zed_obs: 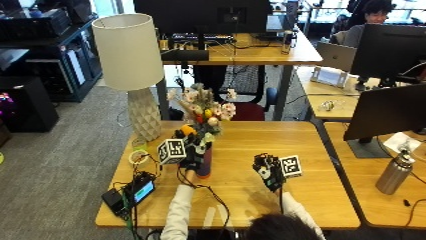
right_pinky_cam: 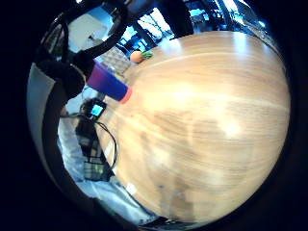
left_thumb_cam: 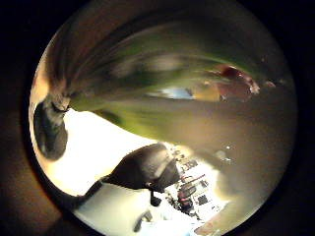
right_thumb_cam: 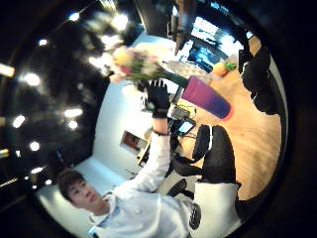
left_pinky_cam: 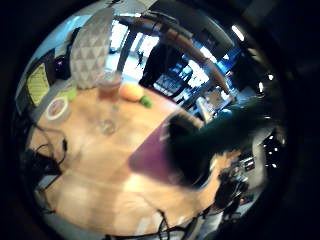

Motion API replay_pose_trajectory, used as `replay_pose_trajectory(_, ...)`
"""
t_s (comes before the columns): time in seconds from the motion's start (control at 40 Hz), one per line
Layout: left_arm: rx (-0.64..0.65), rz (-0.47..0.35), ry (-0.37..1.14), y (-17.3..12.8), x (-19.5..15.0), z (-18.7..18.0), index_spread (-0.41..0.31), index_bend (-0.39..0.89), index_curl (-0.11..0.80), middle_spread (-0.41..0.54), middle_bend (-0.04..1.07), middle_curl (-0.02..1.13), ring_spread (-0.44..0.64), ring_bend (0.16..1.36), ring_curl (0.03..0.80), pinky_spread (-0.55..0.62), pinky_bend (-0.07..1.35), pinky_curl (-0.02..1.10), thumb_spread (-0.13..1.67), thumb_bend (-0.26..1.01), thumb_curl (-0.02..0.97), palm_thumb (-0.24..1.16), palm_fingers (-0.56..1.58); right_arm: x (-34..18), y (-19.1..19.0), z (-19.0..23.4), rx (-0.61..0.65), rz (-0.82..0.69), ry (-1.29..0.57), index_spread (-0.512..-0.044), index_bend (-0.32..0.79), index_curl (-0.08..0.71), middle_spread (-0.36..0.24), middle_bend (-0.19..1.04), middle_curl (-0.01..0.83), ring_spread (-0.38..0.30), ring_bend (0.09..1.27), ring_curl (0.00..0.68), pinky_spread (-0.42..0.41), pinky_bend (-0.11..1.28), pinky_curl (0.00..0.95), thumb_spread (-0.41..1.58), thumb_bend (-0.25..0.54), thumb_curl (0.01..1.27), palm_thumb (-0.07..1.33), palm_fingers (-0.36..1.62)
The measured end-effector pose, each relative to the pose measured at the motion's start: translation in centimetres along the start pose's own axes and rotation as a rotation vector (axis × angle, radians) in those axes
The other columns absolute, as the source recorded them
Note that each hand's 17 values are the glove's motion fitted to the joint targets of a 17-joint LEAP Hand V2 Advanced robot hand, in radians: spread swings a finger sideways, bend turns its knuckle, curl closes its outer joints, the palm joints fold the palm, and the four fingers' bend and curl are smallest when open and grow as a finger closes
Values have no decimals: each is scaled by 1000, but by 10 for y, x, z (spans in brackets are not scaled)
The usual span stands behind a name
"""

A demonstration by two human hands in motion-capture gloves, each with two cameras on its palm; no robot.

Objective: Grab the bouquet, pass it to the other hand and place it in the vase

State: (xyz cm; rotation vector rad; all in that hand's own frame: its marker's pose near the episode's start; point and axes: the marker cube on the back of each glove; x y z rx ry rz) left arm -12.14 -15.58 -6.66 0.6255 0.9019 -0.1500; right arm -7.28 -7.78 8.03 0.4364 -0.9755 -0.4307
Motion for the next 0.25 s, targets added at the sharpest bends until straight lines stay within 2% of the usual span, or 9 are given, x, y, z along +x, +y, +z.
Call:
replay_pose_trajectory(0.03,-13,-5,-8,10,-10,-3,-35,-13,477,-37,426,597,-76,746,572,-69,647,535,660,-210,548,273,-256,5,2,-2,1,6,3,-197,101,265,-92,414,505,-129,648,444,-101,402,379,894,-26,587,836,1108)
replay_pose_trajectory(0.05,-24,-10,-18,19,-20,-5,12,29,460,39,377,585,-9,719,556,-1,635,532,661,-192,531,220,-337,9,5,-4,3,21,3,-198,106,266,-92,414,505,-129,644,443,-100,396,377,894,-26,587,836,1107)
replay_pose_trajectory(0.15,-71,-28,-91,37,-53,-9,149,39,364,223,197,423,182,638,403,196,545,406,695,-100,489,154,-234,29,14,-15,20,123,6,-197,106,267,-92,407,506,-128,646,446,-93,379,376,895,-24,588,840,1108)
replay_pose_trajectory(0.25,-76,-11,-136,34,-55,-8,199,35,300,327,158,333,305,620,338,329,519,349,725,-66,460,130,-186,45,14,-25,43,80,-8,-193,108,269,-91,403,507,-128,644,446,-87,361,375,896,-25,588,840,1110)
